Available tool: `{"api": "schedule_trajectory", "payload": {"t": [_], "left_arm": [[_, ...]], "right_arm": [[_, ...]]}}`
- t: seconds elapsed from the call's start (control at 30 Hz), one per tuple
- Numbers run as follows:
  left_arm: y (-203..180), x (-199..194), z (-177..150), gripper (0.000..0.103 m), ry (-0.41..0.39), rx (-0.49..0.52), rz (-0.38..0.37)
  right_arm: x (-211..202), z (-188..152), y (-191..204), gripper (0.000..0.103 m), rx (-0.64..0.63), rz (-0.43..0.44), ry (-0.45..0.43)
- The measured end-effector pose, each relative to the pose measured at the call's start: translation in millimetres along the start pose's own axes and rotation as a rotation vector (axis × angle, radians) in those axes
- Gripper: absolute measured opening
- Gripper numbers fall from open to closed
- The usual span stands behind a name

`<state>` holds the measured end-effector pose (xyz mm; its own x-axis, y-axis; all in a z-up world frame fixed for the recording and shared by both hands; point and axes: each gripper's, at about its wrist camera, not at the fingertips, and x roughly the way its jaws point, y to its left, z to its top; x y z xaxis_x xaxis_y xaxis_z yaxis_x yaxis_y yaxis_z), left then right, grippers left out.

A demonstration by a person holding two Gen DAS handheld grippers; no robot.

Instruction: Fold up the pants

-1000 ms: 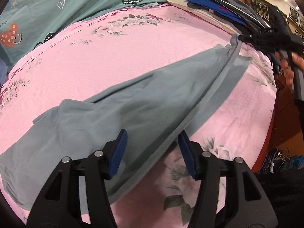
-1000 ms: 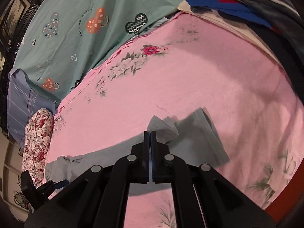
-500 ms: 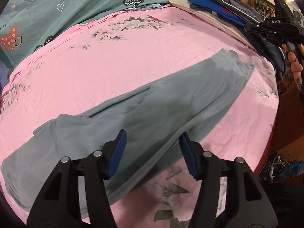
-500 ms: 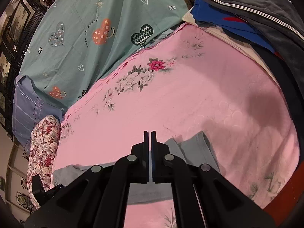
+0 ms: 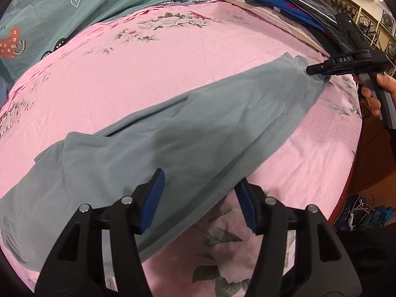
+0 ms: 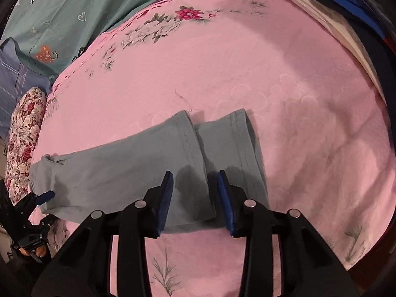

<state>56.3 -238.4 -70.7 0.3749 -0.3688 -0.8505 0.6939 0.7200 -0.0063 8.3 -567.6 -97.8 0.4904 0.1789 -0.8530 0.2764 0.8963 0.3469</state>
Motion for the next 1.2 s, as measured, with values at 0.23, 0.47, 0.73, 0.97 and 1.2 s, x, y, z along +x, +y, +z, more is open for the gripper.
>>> {"api": "schedule_trajectory", "payload": {"t": [0.23, 0.47, 0.73, 0.97, 1.2], "left_arm": [[-1, 4, 1, 0.059, 0.007, -0.004, -0.003], [-6, -3, 8, 0.069, -0.022, -0.002, 0.003], [2, 8, 1, 0.069, 0.011, -0.033, -0.007], [8, 7, -5, 0.070, 0.012, -0.038, -0.002], [11, 6, -6, 0.070, 0.014, -0.040, -0.005]], "right_arm": [[-6, 1, 9, 0.008, -0.061, -0.024, 0.029], [-60, 19, 13, 0.007, -0.075, -0.021, -0.111], [-23, 2, -18, 0.007, 0.023, -0.106, 0.008], [-37, -10, -13, 0.007, 0.018, -0.049, -0.031], [-42, -10, -23, 0.008, 0.041, -0.084, 0.010]]}}
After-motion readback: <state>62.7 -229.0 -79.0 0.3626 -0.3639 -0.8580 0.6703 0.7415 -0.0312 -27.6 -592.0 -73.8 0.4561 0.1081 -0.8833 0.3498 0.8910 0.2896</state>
